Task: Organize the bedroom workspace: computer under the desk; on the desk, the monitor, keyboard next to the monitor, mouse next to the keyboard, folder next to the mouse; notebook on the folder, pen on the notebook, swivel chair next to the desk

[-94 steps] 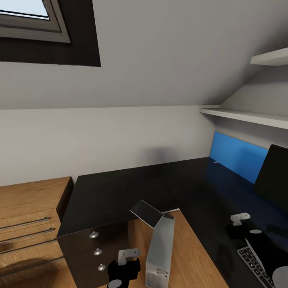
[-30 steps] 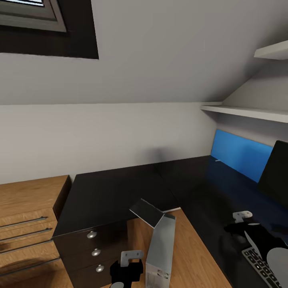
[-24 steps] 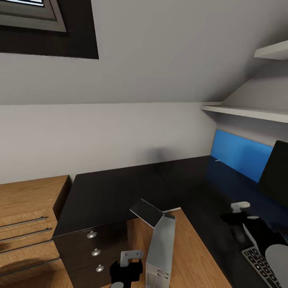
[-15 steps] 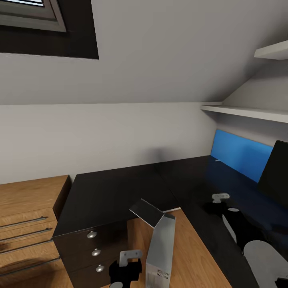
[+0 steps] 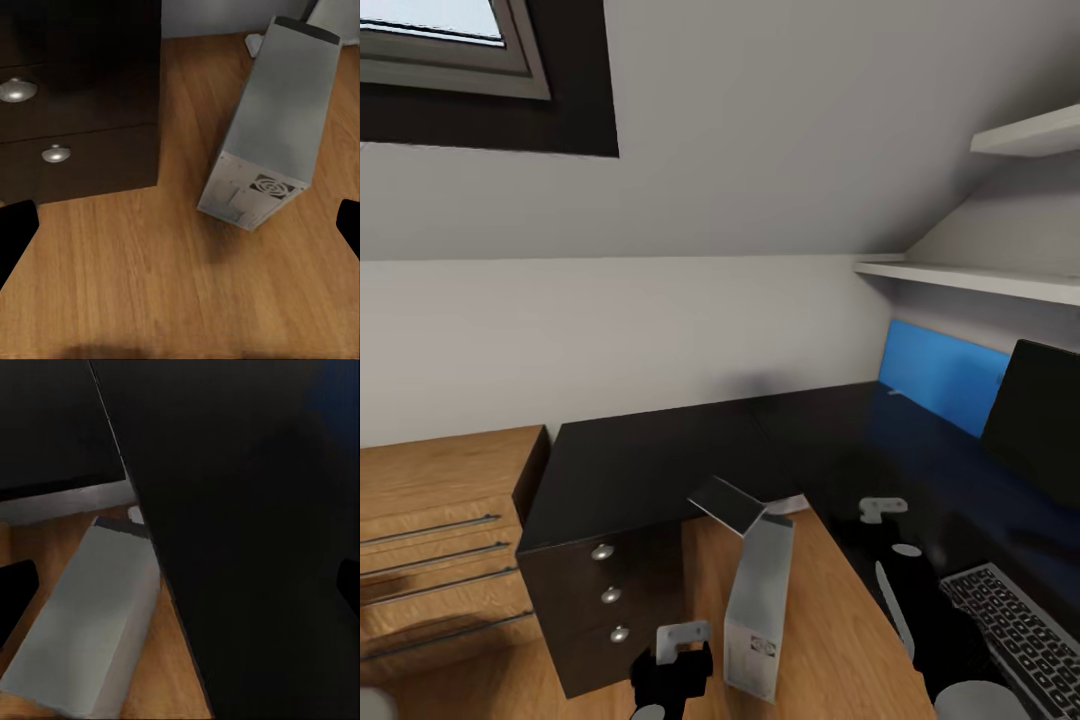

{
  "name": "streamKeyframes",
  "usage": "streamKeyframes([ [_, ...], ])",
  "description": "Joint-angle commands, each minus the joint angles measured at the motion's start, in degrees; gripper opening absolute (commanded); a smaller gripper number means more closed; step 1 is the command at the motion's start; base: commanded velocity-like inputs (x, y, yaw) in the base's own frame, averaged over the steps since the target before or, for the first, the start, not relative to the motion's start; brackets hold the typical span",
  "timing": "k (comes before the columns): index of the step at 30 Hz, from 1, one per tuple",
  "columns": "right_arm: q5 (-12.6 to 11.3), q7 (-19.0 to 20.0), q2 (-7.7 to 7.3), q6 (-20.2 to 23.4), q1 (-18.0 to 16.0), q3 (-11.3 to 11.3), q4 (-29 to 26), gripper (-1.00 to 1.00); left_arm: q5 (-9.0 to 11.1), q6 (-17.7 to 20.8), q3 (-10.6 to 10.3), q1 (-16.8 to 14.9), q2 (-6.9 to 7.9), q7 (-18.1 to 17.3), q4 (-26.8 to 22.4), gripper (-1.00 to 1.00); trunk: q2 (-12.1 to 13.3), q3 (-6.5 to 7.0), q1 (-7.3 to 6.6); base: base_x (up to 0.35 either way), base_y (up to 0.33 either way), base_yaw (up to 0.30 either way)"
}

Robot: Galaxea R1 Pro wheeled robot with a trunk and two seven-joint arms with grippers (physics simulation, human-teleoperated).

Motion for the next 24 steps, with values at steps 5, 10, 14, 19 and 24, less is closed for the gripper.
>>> streamKeyframes([
  [5,0.5,-5.7,2.96,0.1,0.3,0.1,0.1,1.0,0.2,0.2,1.5,-0.1,0.02,0.3,-0.1,1.0,-0.1,-0.07,-0.03,-0.333,0.0,0.0],
  [10,0.8,-12.8,6.21,-3.6,0.3,1.0,4.7,1.0,0.2,0.1,3.3,-0.1,-0.13,0.1,3.8,1.0,-0.1,-0.07,-0.03,-0.334,0.0,0.08],
  [14,0.9,-15.2,7.2,-8.2,0.3,3.3,8.2,1.0,0.1,-0.4,4.9,-0.1,-0.21,-0.1,5.2,1.0,-0.1,-0.07,-0.03,-0.334,0.0,0.224],
  [19,1.0,-18.6,7.8,-20.1,0.4,7.1,17.7,1.0,0.2,-1.2,6.1,-0.1,-0.19,-0.2,6.2,1.0,-0.1,-0.07,-0.03,-0.276,0.0,0.267],
  [24,0.8,-21.2,8.35,-30.0,0.3,7.8,25.1,1.0,0.2,-7.1,6.4,-0.1,-0.01,-0.2,14.8,1.0,-0.1,-0.07,-0.03,-0.062,0.0,0.278],
])
